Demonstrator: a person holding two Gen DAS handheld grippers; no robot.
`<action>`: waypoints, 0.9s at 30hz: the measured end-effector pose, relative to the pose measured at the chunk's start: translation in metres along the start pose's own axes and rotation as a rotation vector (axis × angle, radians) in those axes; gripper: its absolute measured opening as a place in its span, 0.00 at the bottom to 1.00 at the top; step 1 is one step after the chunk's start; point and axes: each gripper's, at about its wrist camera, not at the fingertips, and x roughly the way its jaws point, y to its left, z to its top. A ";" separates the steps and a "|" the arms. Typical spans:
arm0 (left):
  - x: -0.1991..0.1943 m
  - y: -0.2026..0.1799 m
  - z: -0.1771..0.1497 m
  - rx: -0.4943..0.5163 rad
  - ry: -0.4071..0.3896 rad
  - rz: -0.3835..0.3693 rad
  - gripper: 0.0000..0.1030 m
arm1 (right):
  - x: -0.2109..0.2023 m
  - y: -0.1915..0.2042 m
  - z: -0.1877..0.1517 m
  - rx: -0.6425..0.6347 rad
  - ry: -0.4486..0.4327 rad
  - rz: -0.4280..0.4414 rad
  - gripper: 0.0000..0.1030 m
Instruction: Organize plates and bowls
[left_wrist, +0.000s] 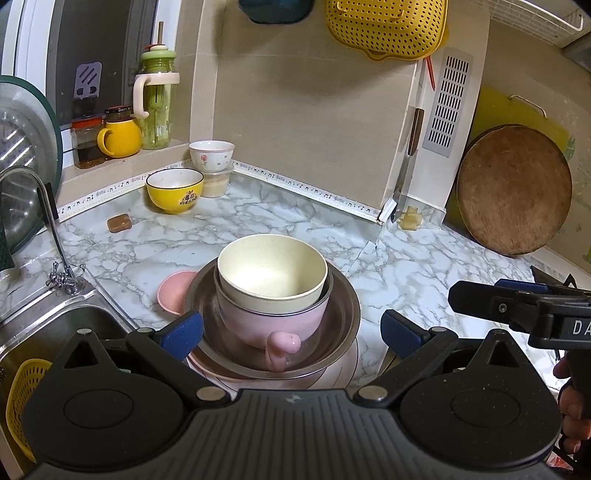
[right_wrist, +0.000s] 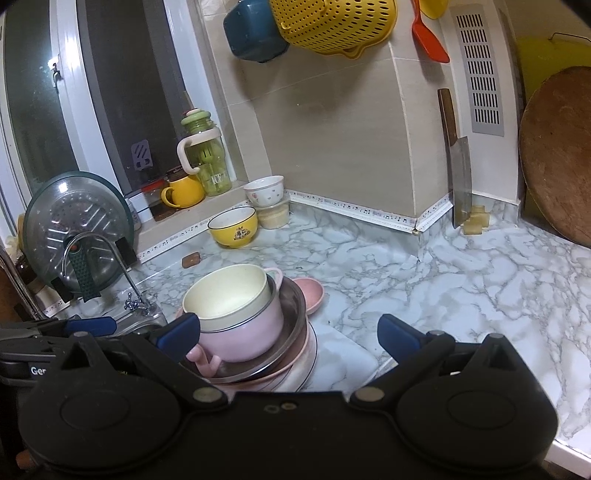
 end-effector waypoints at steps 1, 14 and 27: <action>0.000 0.000 0.000 -0.001 0.001 0.000 1.00 | 0.000 0.000 0.000 -0.002 0.000 -0.001 1.00; 0.001 0.000 0.000 -0.007 0.003 -0.001 1.00 | 0.002 0.003 0.002 -0.029 0.016 0.004 1.00; 0.009 0.001 0.000 -0.033 0.049 -0.004 1.00 | 0.007 0.001 0.002 -0.018 0.049 -0.003 1.00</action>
